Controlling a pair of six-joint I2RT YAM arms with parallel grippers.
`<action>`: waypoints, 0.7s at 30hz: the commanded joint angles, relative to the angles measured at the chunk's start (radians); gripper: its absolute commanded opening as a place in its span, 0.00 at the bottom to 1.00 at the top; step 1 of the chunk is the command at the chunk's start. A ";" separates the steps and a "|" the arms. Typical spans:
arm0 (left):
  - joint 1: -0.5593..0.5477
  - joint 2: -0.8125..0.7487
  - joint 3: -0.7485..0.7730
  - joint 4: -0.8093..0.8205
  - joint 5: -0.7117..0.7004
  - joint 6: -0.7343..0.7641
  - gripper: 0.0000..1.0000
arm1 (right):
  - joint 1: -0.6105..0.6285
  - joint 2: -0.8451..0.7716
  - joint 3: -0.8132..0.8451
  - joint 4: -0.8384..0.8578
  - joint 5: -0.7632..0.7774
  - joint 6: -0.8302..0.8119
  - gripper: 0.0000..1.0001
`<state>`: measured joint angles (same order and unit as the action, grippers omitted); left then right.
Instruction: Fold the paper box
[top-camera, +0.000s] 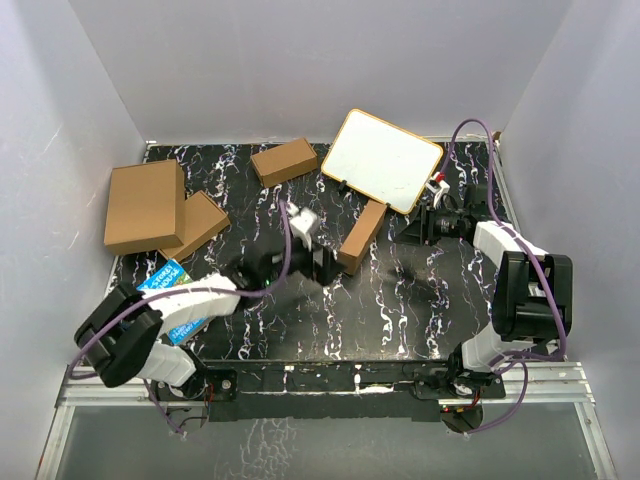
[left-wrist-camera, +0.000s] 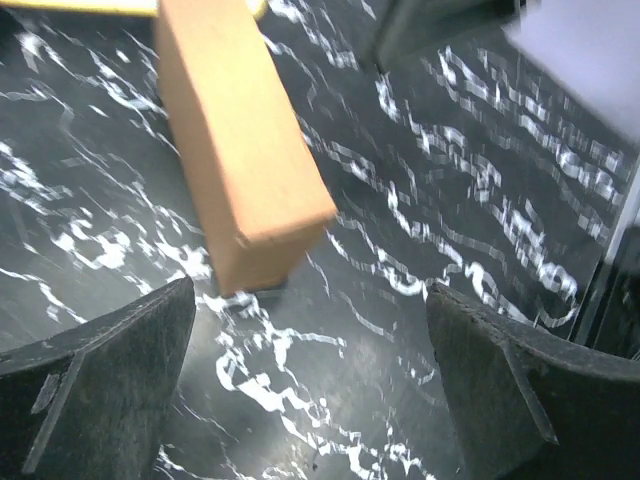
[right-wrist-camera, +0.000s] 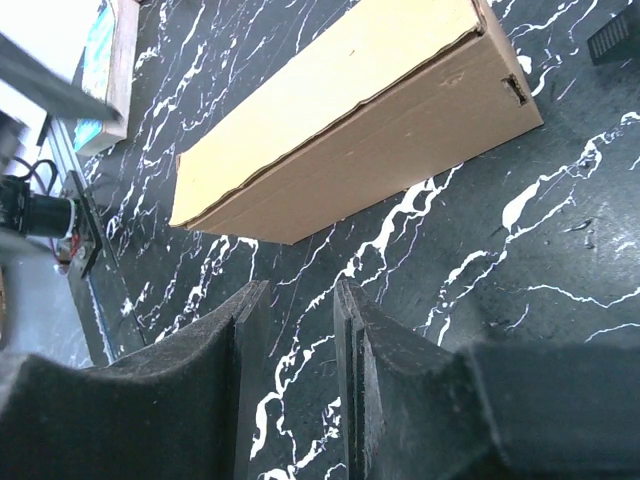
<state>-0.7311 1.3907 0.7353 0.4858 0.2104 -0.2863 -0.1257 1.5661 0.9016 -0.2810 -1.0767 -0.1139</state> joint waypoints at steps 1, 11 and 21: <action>-0.106 0.040 -0.205 0.516 -0.195 0.140 0.97 | -0.005 0.014 -0.007 0.071 -0.063 0.011 0.38; -0.224 0.351 -0.209 0.924 -0.436 0.283 0.97 | -0.005 0.034 -0.011 0.080 -0.068 0.014 0.38; -0.246 0.493 -0.127 0.923 -0.504 0.254 0.97 | -0.005 0.049 -0.009 0.081 -0.076 0.014 0.38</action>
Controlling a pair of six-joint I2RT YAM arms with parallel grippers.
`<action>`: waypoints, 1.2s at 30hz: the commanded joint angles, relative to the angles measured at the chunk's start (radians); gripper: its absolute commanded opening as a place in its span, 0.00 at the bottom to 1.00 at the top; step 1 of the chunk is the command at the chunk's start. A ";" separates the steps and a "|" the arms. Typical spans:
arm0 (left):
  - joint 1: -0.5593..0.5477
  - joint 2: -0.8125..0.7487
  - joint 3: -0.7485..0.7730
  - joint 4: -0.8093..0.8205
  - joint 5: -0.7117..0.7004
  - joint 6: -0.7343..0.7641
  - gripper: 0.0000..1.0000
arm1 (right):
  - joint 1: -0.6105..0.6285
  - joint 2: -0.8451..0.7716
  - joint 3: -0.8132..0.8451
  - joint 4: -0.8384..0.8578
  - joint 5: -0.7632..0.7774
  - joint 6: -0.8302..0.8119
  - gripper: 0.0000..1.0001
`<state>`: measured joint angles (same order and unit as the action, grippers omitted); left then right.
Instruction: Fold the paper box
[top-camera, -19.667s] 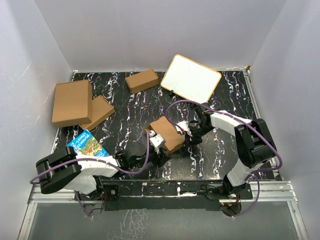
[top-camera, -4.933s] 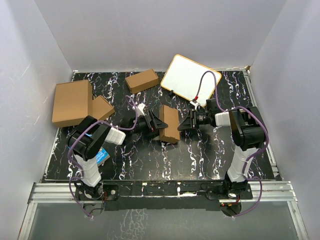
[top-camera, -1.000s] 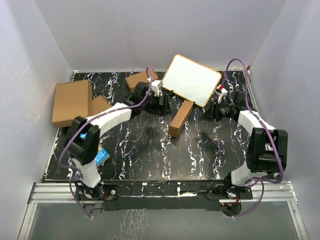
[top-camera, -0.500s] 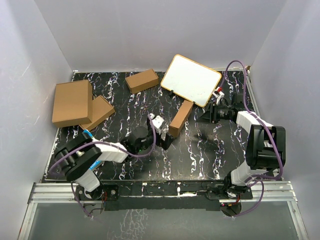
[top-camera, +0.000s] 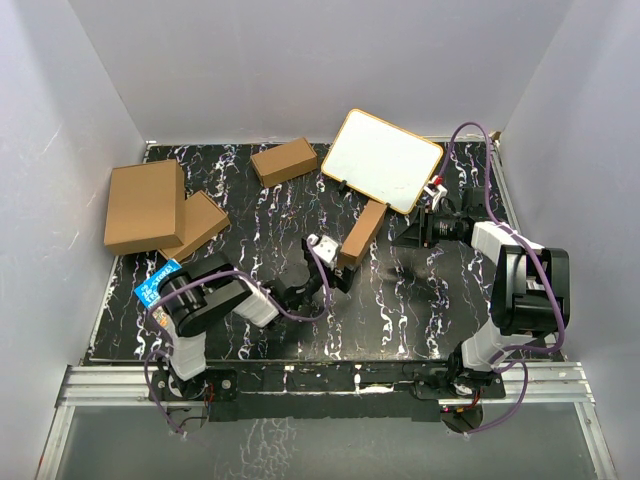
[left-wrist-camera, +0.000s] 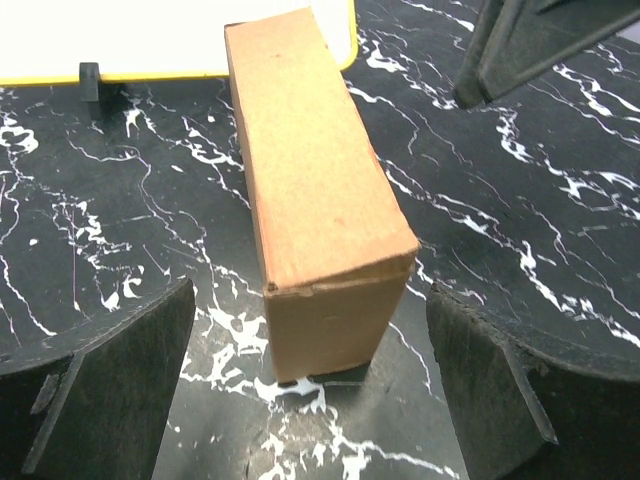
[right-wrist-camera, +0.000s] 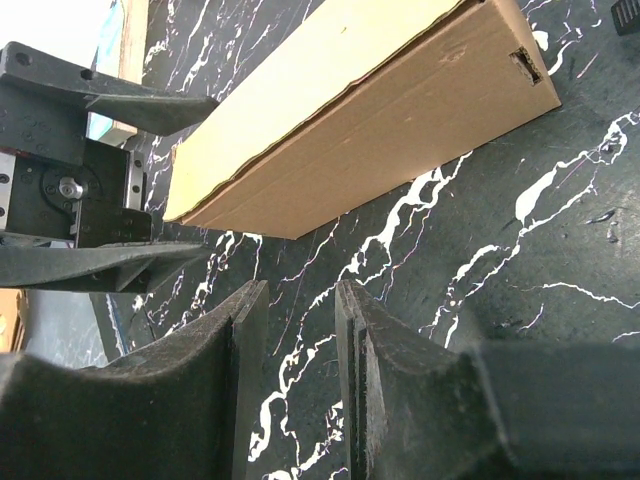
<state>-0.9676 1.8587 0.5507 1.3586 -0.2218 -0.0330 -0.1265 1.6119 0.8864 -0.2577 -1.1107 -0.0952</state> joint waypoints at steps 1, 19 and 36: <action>-0.010 0.039 0.068 0.050 -0.080 0.000 0.97 | -0.005 0.006 0.006 0.057 -0.044 -0.006 0.38; -0.014 -0.052 0.098 -0.174 -0.125 0.194 0.30 | -0.005 0.014 0.005 0.052 -0.032 -0.006 0.38; -0.098 -0.084 0.228 -0.922 -0.448 0.689 0.38 | -0.005 0.057 0.017 0.035 0.033 0.012 0.40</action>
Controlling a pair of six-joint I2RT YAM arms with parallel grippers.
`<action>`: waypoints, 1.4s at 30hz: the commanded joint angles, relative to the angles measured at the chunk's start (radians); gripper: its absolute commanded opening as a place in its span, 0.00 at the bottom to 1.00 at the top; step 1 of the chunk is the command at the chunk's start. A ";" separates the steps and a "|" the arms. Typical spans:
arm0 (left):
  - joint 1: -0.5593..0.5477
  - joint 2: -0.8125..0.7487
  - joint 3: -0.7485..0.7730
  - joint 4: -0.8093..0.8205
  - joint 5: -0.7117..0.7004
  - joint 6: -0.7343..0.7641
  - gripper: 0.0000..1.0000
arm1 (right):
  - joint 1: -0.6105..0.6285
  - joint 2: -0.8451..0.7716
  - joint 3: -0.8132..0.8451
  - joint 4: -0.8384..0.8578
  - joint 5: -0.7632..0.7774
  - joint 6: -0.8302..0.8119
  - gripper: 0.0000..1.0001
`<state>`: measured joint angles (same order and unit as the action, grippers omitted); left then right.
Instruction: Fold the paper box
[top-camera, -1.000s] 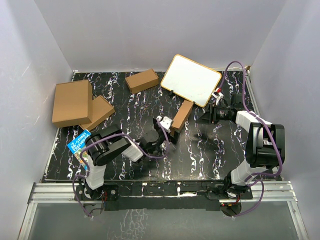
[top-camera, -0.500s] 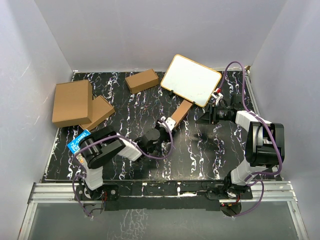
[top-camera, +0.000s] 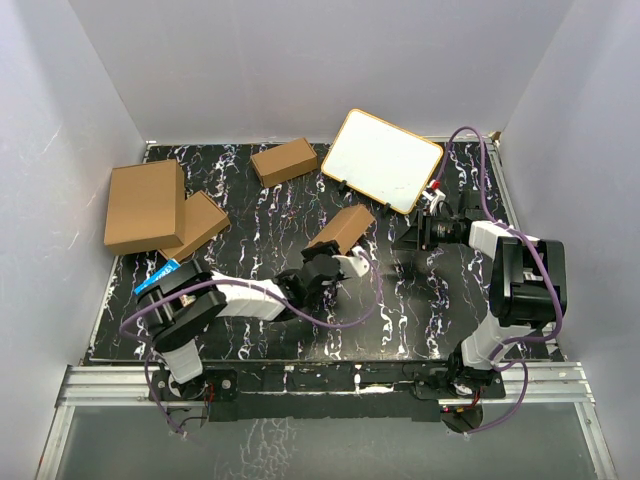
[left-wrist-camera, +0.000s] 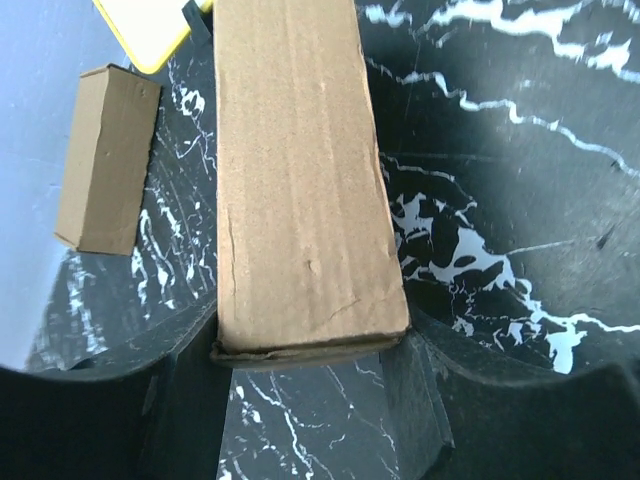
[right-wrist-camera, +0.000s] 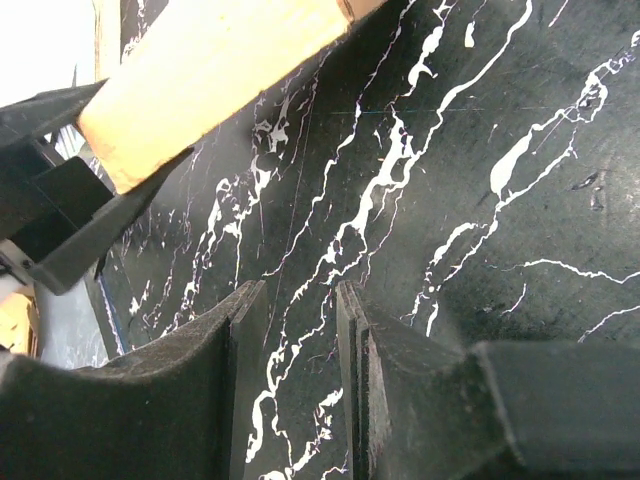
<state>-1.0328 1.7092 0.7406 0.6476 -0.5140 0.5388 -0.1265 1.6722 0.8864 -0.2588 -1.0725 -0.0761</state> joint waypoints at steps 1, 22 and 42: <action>-0.041 0.084 0.049 -0.226 -0.186 0.129 0.44 | -0.005 -0.001 0.017 0.037 -0.004 -0.006 0.40; -0.131 -0.287 0.027 -0.658 0.323 -0.099 0.97 | 0.002 -0.008 0.045 -0.050 0.026 -0.133 0.40; 0.608 0.014 0.206 -0.331 1.122 -1.062 0.93 | 0.524 -0.180 -0.199 0.371 0.323 -0.017 0.08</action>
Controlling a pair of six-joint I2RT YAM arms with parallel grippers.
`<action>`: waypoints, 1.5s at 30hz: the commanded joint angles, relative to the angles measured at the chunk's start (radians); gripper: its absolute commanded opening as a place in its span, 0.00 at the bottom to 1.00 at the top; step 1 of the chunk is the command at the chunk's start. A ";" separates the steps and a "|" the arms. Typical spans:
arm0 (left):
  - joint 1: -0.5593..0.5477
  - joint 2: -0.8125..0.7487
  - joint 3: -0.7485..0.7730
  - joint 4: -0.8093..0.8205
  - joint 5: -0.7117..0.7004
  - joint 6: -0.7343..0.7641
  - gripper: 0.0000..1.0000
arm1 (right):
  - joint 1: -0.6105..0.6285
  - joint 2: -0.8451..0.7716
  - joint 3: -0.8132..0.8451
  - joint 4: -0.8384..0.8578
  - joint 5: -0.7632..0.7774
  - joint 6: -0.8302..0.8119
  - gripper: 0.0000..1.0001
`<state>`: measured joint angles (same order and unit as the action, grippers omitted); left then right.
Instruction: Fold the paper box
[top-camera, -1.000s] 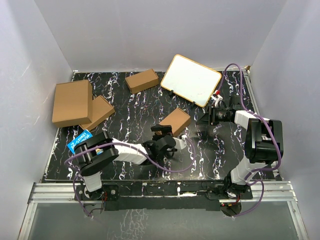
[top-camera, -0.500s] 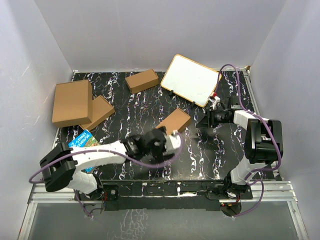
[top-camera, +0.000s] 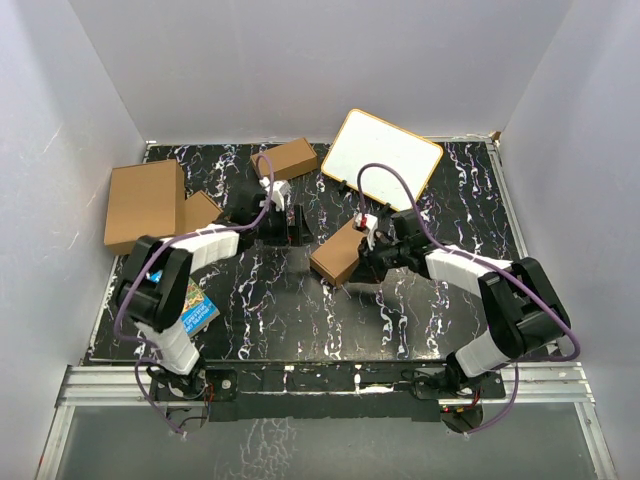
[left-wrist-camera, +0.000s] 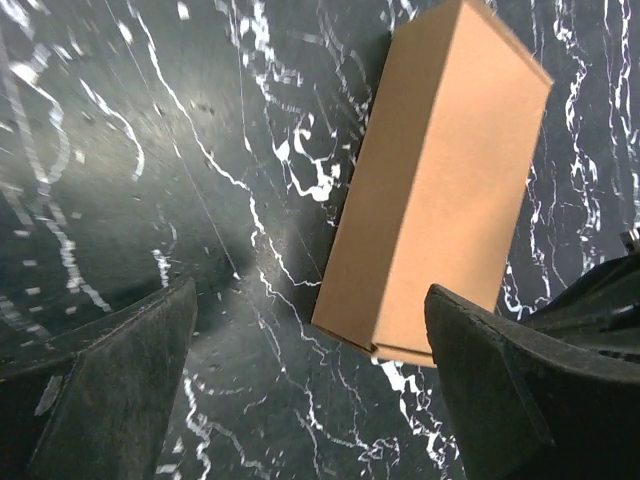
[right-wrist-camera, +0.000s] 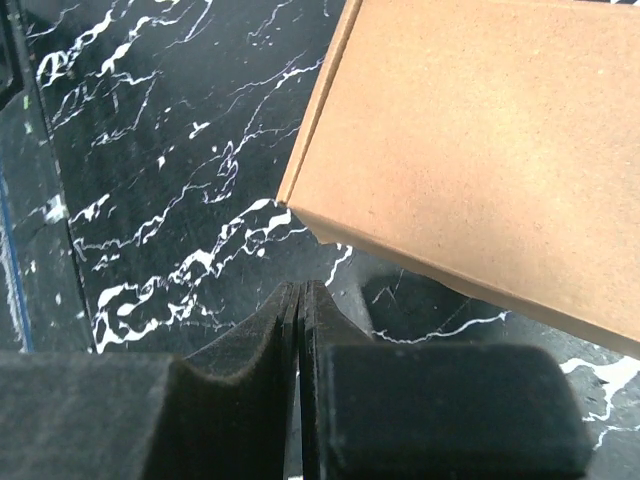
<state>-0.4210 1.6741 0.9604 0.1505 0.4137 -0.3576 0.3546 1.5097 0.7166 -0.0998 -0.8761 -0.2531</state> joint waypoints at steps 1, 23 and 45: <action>-0.004 0.061 -0.011 0.186 0.210 -0.173 0.93 | 0.058 -0.011 -0.039 0.227 0.146 0.180 0.08; -0.129 0.182 -0.061 0.126 0.300 -0.203 0.44 | 0.207 0.095 -0.052 0.392 0.397 0.391 0.08; -0.070 0.105 0.032 0.113 0.179 -0.238 0.83 | -0.128 0.050 0.203 -0.388 -0.028 -0.409 0.12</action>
<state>-0.5137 1.8175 0.8959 0.3157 0.5903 -0.6315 0.2996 1.5826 0.8467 -0.2974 -0.8406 -0.4145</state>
